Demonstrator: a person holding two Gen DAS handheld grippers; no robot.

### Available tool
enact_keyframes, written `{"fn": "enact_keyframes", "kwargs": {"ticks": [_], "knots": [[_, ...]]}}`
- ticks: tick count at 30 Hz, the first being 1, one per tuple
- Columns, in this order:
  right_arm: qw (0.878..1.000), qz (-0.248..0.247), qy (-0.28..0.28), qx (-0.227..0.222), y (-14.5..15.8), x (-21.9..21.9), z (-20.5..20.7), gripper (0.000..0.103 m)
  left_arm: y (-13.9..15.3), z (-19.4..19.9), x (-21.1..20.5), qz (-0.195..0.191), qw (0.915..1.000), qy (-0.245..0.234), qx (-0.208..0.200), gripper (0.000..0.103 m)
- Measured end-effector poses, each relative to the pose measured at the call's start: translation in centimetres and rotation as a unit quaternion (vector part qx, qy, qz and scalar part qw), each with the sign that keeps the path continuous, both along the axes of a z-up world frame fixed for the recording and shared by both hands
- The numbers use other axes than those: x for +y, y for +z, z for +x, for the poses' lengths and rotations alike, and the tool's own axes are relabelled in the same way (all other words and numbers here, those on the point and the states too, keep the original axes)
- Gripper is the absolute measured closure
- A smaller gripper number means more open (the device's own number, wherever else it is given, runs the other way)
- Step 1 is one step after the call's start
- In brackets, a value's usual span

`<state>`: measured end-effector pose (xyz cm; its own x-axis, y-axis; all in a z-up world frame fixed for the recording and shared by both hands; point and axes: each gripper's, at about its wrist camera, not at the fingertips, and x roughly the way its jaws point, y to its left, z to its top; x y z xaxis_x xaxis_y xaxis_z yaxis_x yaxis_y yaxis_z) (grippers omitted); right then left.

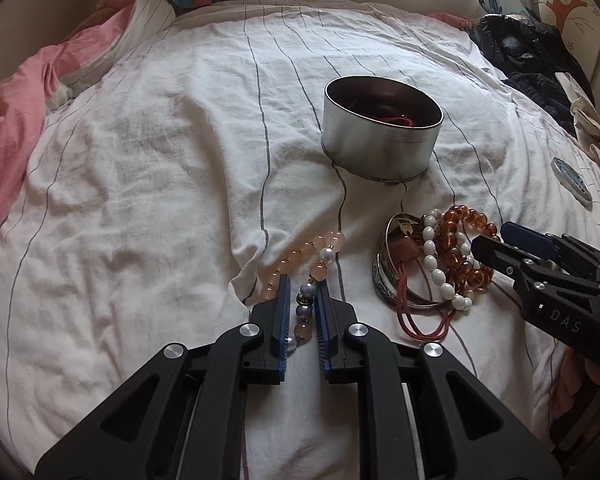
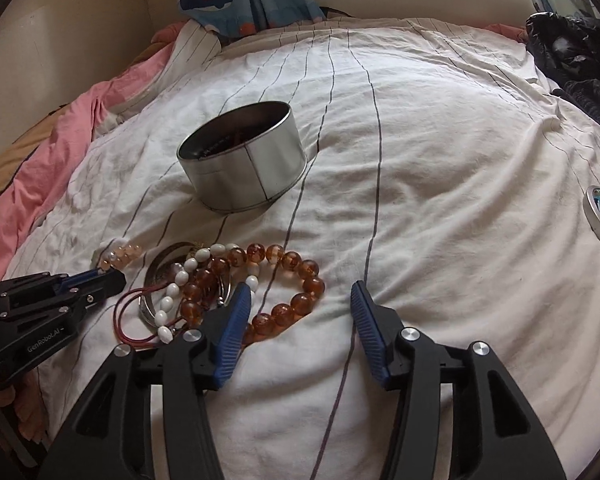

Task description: Organize jewelry

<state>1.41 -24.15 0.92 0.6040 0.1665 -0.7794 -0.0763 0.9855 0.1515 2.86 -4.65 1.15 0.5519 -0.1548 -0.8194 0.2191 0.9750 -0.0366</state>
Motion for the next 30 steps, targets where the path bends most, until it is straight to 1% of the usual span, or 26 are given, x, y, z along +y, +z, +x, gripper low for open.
{"fn": "enact_keyframes", "kwargs": {"ticks": [2,3,4,5,6,8,13,18,20,22,24,27,28,29,30], "knots": [[1.0,-0.003,0.004,0.004,-0.2,0.1,0.1,0.052,0.1,-0.3,-0.5,0.019,0.9998,0.001,-0.011,0.089],[1.0,-0.002,0.008,0.004,-0.2,0.1,0.0,0.055,0.1,-0.4,-0.7,0.029,0.9995,0.001,-0.015,0.088],[1.0,-0.002,0.012,0.004,-0.2,0.2,0.0,0.066,0.0,-0.6,-1.0,0.037,0.9991,0.001,-0.02,0.088],[1.0,-0.002,0.016,0.005,-0.2,0.3,-0.1,0.072,0.0,-0.7,-1.2,0.045,0.9987,0.0,-0.024,0.087],[1.0,0.0,0.02,0.004,-0.2,0.4,-0.1,0.082,0.0,-0.7,-1.3,0.051,0.9983,0.0,-0.028,0.087],[1.0,0.011,0.021,0.004,-0.2,0.4,-0.1,0.091,0.0,-0.9,-1.6,0.064,0.9973,-0.001,-0.036,0.085],[0.998,0.063,0.018,-0.009,0.4,-0.5,-0.4,0.091,0.0,-1.4,-2.3,0.104,0.9929,-0.003,-0.058,0.079],[0.991,0.125,0.026,-0.048,1.9,-1.5,-1.2,0.091,0.1,-1.9,-3.1,0.139,0.9875,-0.003,-0.076,0.071],[0.99,0.131,0.025,-0.054,2.2,-1.6,-1.6,0.091,0.0,-2.1,-3.2,0.151,0.985,-0.003,-0.082,0.068],[0.989,0.135,0.02,-0.051,2.1,-1.7,-1.8,0.091,0.0,-2.2,-3.3,0.157,0.9839,-0.003,-0.086,0.067],[0.991,0.124,0.012,-0.039,1.8,-1.7,-1.9,0.091,0.0,-2.2,-3.1,0.153,0.9847,-0.001,-0.084,0.066],[0.995,0.096,0.001,-0.025,1.3,-1.6,-2.2,0.09,0.0,-1.9,-2.5,0.136,0.9877,0.008,-0.077,0.06],[0.996,0.087,-0.001,-0.018,1.1,-1.4,-2.1,0.087,0.0,-1.8,-2.0,0.122,0.9899,0.011,-0.072,0.058],[0.997,0.078,-0.005,-0.014,0.8,-1.4,-2.1,0.081,0.0,-1.6,-1.5,0.104,0.9923,0.014,-0.065,0.057],[0.997,0.074,-0.009,-0.016,0.8,-1.4,-2.1,0.063,0.0,-1.5,-1.1,0.087,0.9943,0.016,-0.06,0.056]]}}
